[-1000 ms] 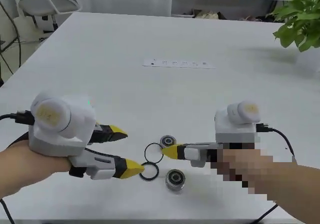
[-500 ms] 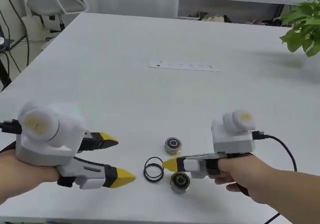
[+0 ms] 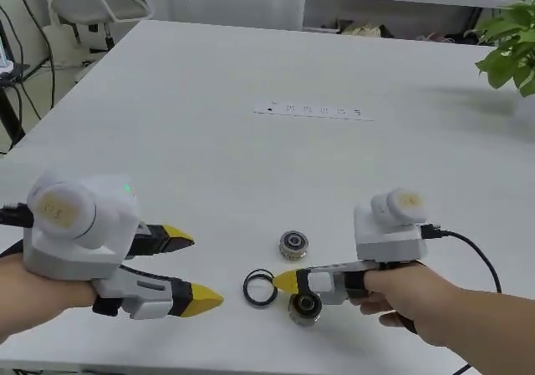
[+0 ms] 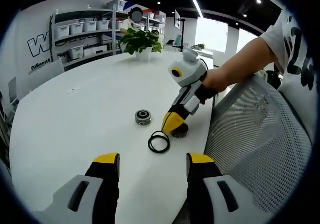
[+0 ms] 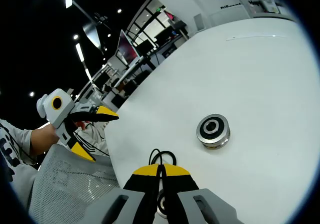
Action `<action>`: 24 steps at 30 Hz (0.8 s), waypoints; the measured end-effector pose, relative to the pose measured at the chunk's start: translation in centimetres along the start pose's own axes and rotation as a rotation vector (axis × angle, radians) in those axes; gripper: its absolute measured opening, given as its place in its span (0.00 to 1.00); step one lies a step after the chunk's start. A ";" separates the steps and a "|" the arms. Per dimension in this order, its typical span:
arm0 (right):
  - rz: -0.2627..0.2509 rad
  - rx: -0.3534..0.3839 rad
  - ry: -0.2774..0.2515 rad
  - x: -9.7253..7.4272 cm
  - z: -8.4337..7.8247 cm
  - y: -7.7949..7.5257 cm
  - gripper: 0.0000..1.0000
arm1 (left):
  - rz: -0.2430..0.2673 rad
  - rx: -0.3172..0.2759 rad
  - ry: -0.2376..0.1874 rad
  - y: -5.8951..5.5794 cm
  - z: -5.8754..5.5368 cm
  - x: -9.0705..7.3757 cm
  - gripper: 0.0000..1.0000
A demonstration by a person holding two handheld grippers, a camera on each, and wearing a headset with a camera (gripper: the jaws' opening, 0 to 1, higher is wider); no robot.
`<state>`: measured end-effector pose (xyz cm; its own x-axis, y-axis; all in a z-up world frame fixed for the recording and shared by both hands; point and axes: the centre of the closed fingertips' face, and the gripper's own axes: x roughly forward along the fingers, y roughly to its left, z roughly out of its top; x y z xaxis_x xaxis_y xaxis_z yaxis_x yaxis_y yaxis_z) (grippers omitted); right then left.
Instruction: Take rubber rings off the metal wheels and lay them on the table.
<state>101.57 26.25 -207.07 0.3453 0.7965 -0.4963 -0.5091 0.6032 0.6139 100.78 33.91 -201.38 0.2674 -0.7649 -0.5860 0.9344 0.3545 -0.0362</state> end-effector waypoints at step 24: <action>-0.031 -0.097 0.016 0.0 -0.1 0.0 0.16 | -0.006 -0.016 0.013 -0.3 -0.3 -0.2 0.51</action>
<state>101.49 26.19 -207.15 0.3501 0.7765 -0.5239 -0.5726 0.6201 0.5363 100.33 34.11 -201.46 0.2588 -0.7602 -0.5959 0.9320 0.3586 -0.0528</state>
